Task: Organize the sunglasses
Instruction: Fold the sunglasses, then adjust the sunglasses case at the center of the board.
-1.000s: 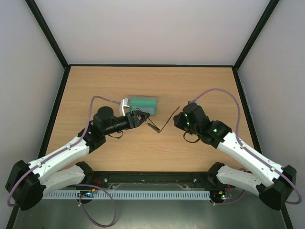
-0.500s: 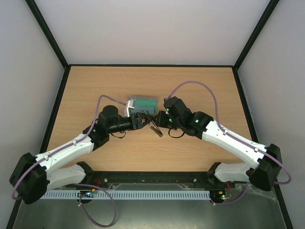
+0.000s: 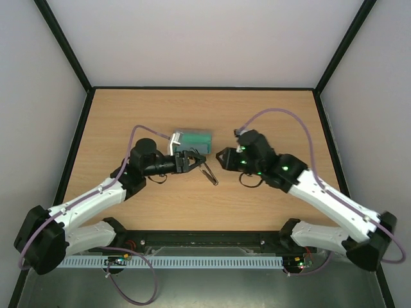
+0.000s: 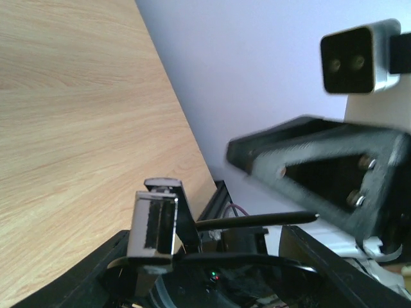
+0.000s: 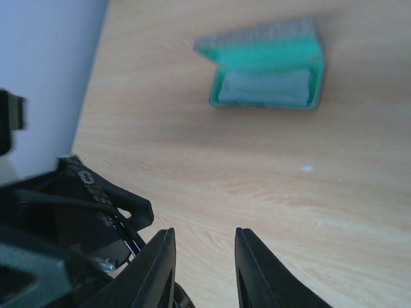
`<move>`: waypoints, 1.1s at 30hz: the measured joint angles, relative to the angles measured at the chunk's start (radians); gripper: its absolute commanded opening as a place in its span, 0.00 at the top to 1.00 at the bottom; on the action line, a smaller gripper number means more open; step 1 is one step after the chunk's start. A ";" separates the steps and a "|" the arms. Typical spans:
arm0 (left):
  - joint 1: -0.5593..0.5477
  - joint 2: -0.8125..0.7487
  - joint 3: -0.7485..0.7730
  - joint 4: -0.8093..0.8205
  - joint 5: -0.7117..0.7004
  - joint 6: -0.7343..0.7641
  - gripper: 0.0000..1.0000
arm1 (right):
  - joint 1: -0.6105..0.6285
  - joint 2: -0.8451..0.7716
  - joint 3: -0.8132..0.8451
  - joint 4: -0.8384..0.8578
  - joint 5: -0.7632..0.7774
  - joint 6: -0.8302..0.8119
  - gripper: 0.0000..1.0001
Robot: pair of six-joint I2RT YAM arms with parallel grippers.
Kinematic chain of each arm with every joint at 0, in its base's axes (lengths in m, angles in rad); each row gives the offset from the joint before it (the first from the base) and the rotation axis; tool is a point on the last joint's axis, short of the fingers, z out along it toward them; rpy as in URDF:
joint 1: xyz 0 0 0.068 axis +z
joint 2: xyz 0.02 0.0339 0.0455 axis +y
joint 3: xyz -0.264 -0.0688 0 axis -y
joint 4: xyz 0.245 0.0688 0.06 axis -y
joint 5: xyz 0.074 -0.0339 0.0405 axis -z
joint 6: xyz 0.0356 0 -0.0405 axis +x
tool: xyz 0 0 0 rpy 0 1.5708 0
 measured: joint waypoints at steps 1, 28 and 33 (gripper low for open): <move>0.009 -0.002 0.000 0.002 0.019 0.003 0.40 | -0.019 -0.032 -0.003 -0.003 -0.007 -0.010 0.63; 0.063 -0.134 0.000 0.048 0.564 -0.037 0.37 | -0.082 -0.261 -0.221 0.299 -0.758 -0.043 0.57; 0.061 -0.133 0.000 0.051 0.573 -0.041 0.37 | -0.070 -0.234 -0.221 0.311 -0.773 -0.041 0.57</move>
